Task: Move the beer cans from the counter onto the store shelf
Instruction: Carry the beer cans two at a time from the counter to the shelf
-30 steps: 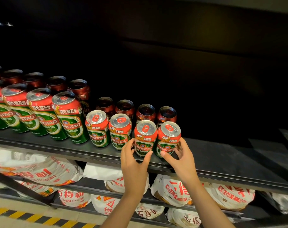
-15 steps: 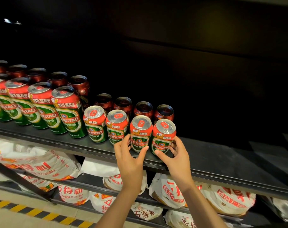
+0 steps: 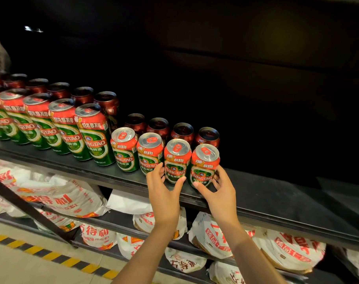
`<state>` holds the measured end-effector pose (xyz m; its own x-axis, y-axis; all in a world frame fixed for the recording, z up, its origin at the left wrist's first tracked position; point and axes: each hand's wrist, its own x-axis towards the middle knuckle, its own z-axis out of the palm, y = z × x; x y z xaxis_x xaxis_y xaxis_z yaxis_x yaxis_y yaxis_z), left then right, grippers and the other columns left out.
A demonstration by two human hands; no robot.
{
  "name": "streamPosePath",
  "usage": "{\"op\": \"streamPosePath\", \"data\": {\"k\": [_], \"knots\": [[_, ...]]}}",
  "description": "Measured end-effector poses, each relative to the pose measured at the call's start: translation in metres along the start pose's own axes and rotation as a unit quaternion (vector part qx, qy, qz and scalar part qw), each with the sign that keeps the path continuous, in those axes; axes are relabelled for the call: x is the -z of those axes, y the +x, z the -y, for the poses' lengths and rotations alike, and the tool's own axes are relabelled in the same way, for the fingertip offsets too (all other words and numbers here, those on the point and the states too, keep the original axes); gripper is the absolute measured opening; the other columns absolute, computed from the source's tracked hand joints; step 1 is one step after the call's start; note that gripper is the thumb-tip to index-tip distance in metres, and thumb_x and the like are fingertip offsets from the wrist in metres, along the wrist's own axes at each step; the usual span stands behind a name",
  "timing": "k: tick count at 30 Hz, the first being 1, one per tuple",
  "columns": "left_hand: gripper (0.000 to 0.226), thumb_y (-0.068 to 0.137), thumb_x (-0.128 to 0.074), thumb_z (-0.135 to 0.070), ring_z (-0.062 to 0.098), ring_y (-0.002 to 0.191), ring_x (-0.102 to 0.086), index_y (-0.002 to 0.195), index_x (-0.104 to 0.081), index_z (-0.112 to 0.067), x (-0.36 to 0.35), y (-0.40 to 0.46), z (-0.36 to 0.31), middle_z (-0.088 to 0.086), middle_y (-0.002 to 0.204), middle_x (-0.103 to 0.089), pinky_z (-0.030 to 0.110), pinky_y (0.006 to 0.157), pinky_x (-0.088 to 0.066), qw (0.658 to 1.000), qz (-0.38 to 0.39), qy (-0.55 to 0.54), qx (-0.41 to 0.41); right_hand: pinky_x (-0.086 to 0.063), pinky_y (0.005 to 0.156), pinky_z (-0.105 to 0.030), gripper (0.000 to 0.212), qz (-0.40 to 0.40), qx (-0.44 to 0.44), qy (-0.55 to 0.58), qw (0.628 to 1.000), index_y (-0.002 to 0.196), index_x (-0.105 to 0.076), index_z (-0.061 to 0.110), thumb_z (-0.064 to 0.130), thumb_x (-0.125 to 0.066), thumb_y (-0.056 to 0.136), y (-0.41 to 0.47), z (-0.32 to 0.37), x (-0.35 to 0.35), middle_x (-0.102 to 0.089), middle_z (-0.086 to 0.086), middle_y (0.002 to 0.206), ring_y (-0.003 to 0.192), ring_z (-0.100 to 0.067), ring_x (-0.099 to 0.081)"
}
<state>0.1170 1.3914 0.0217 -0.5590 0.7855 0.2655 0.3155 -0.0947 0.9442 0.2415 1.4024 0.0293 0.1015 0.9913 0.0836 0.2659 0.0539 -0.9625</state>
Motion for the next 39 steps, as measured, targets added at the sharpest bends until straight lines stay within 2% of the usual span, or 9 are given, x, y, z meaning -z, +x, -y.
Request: {"op": "streamPosePath", "data": {"k": [8,11,14,19,22,26,30,33,39], "knots": [[0.057,0.083,-0.069,-0.018,0.011,0.118,-0.046,0.133,-0.043,-0.017,0.013,-0.005,-0.002,-0.003,0.125,-0.044,0.028,0.100,-0.041,0.997,0.052,0.056,-0.013,-0.034,0.085,0.001,0.074,0.022,-0.006,-0.035,0.999,0.141,-0.036,0.033,0.021,-0.076,0.079,-0.006,0.011,0.005,-0.043,0.023,0.131,0.113,0.014,-0.041],[0.057,0.086,-0.066,-0.018,0.013,0.122,-0.045,0.137,-0.041,-0.019,0.033,-0.001,-0.006,-0.003,0.133,-0.046,0.033,0.101,-0.041,0.987,0.139,0.082,0.026,-0.030,0.098,-0.012,0.070,0.013,-0.016,-0.085,0.996,0.145,-0.031,0.029,0.024,-0.068,0.086,-0.019,0.017,0.014,-0.038,0.020,0.137,0.123,0.008,-0.034],[0.051,0.087,-0.064,-0.024,0.015,0.122,-0.047,0.135,-0.046,-0.018,0.060,0.011,-0.010,-0.001,0.135,-0.051,0.033,0.102,-0.040,0.954,0.266,0.124,0.062,-0.034,0.097,-0.015,0.047,-0.006,-0.007,-0.177,0.984,0.136,-0.044,0.029,0.028,-0.060,0.092,-0.048,0.023,0.032,-0.044,0.019,0.131,0.121,0.002,-0.042],[0.040,0.088,-0.062,-0.028,0.009,0.110,-0.053,0.126,-0.054,-0.021,0.094,0.006,-0.033,-0.008,0.120,-0.059,0.030,0.092,-0.044,0.890,0.420,0.178,-0.005,-0.040,0.089,-0.016,0.035,-0.055,-0.073,-0.218,0.972,0.128,-0.051,0.032,0.033,-0.056,0.094,-0.132,0.031,0.059,-0.048,0.022,0.122,0.112,0.001,-0.049],[0.037,0.088,-0.062,-0.026,0.004,0.105,-0.053,0.124,-0.054,-0.024,0.100,-0.018,-0.048,-0.012,0.115,-0.058,0.024,0.088,-0.041,0.841,0.513,0.162,-0.064,-0.041,0.081,-0.014,0.036,-0.109,-0.147,-0.222,0.958,0.130,-0.050,0.033,0.038,-0.054,0.094,-0.199,0.033,0.069,-0.047,0.022,0.124,0.097,0.006,-0.050],[0.030,0.089,-0.060,-0.024,0.007,0.105,-0.052,0.119,-0.055,-0.027,0.098,-0.074,-0.061,-0.013,0.112,-0.056,0.018,0.081,-0.039,0.762,0.622,0.133,-0.120,-0.043,0.088,-0.023,0.034,-0.234,-0.265,-0.208,0.912,0.128,-0.050,0.035,0.039,-0.054,0.094,-0.313,0.030,0.080,-0.048,0.023,0.121,0.107,-0.003,-0.052],[0.027,0.090,-0.059,-0.023,0.009,0.101,-0.054,0.117,-0.057,-0.024,0.103,-0.153,-0.076,-0.008,0.110,-0.057,0.022,0.087,-0.040,0.663,0.723,0.113,-0.160,-0.042,0.091,-0.023,0.026,-0.381,-0.332,-0.186,0.843,0.117,-0.054,0.039,0.038,-0.058,0.091,-0.443,0.034,0.070,-0.057,0.020,0.119,0.105,-0.002,-0.056],[0.028,0.089,-0.060,-0.025,0.012,0.109,-0.055,0.117,-0.057,-0.024,0.121,-0.220,-0.089,-0.012,0.112,-0.058,0.032,0.098,-0.044,0.574,0.793,0.091,-0.180,-0.038,0.086,-0.011,0.022,-0.488,-0.361,-0.146,0.781,0.111,-0.056,0.039,0.032,-0.061,0.090,-0.532,0.045,0.050,-0.059,0.020,0.116,0.109,0.001,-0.054],[0.025,0.085,-0.066,-0.017,0.012,0.103,-0.060,0.103,-0.059,-0.033,0.189,-0.352,-0.111,-0.006,0.109,-0.065,0.032,0.097,-0.045,0.404,0.884,0.042,-0.232,-0.037,0.074,0.000,0.022,-0.634,-0.403,-0.089,0.654,0.112,-0.059,0.033,0.030,-0.062,0.090,-0.678,0.076,-0.007,-0.061,0.019,0.112,0.101,0.006,-0.053]]}}
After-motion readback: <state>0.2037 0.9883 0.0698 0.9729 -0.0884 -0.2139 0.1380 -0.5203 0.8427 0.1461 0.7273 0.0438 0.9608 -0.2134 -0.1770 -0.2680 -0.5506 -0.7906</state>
